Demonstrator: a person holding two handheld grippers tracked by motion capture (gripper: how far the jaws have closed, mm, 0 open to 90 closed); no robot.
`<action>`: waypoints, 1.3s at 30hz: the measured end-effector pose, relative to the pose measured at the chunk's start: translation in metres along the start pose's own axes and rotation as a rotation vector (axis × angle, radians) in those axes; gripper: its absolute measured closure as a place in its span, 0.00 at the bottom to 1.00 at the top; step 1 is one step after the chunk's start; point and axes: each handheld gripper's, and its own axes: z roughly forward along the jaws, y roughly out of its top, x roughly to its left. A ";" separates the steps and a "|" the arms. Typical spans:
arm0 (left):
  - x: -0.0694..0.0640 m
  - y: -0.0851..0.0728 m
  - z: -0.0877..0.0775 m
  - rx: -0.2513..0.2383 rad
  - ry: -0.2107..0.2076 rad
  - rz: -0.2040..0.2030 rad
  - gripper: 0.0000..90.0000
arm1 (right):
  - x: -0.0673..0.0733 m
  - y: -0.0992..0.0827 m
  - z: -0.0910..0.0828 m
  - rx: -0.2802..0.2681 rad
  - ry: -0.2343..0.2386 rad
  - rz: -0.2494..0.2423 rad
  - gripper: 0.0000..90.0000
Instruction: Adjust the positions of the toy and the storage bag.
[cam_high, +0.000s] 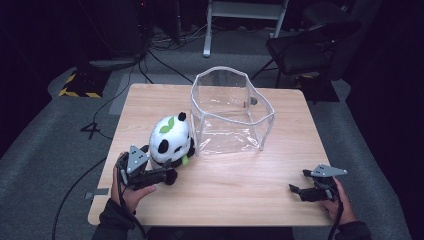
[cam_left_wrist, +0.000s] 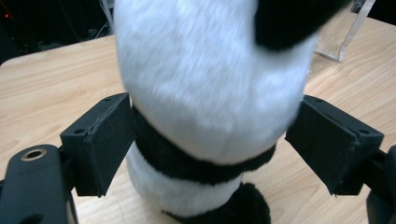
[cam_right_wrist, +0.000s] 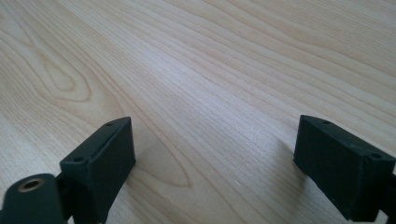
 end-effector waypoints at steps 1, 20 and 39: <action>0.000 0.000 0.000 0.000 0.000 0.000 0.17 | 0.000 0.000 0.000 0.000 0.000 0.000 0.14; 0.016 0.015 0.030 0.050 -0.030 -0.037 0.00 | 0.000 0.000 0.000 0.000 0.000 0.000 0.14; 0.025 0.019 0.053 0.017 -0.078 -0.040 0.10 | 0.000 0.000 0.000 0.000 0.000 0.000 0.14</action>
